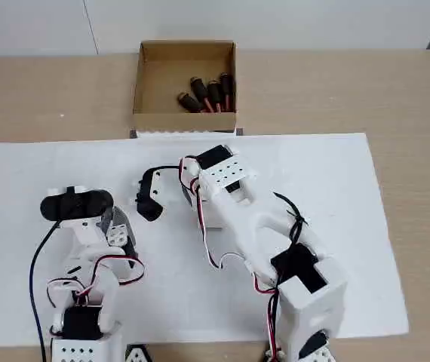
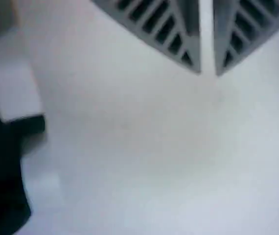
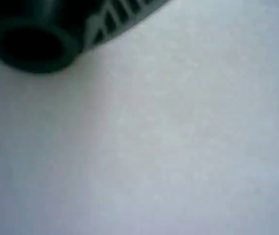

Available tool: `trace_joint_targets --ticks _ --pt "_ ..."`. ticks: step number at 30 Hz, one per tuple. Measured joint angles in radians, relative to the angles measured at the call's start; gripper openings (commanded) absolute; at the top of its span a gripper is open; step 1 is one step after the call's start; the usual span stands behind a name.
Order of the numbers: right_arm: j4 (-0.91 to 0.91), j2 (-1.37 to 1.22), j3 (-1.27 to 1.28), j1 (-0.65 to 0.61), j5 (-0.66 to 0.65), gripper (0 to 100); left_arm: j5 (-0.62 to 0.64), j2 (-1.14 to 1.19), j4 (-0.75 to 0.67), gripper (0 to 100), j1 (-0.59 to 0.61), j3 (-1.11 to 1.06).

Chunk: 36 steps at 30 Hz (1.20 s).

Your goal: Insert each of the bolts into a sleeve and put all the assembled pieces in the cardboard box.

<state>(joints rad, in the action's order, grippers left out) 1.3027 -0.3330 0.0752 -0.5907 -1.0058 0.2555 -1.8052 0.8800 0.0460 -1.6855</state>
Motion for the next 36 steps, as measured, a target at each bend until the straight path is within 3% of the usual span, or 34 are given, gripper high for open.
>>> trace_joint_targets --ticks 9,17,24,31,36 --pt "0.028 0.129 0.023 -0.002 0.068 1.0 0.000 0.000 0.000 1 0.000 0.000" --pt "0.029 0.281 0.023 0.100 0.201 0.2 0.000 0.000 0.000 1 0.000 0.000" --pt "0.146 0.387 0.023 0.224 0.379 0.3 0.000 0.000 0.000 1 0.000 0.000" --pt "0.311 0.548 0.023 0.331 0.675 0.4 0.000 0.000 0.003 1 0.000 0.003" --pt "0.374 0.621 0.023 0.446 0.732 0.4 -0.002 0.000 0.089 1 0.000 0.117"
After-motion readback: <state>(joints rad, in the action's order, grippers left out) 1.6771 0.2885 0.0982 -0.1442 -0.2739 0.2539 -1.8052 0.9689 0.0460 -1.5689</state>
